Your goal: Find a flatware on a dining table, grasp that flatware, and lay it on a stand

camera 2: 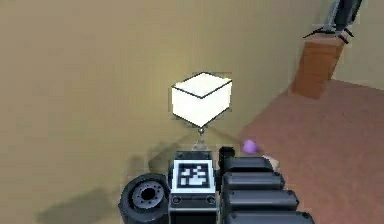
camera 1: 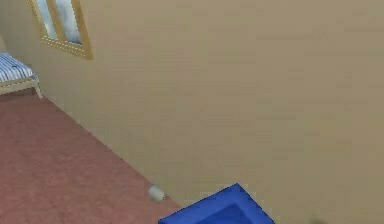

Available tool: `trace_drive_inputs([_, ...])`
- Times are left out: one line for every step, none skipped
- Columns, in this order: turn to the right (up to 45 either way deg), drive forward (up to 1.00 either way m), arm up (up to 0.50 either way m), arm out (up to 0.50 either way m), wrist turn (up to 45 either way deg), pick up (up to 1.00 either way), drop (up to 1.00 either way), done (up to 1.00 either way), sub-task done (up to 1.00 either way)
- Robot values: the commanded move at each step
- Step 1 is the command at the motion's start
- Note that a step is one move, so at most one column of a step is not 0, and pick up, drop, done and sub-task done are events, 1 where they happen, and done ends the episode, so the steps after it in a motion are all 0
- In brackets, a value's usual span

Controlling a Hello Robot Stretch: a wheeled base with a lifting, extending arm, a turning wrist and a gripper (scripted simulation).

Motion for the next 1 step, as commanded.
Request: trace_drive_inputs([-18.0, 0.00, 0.00, 0.00, 0.0, 0.00, 0.00, 0.00, 0.00])
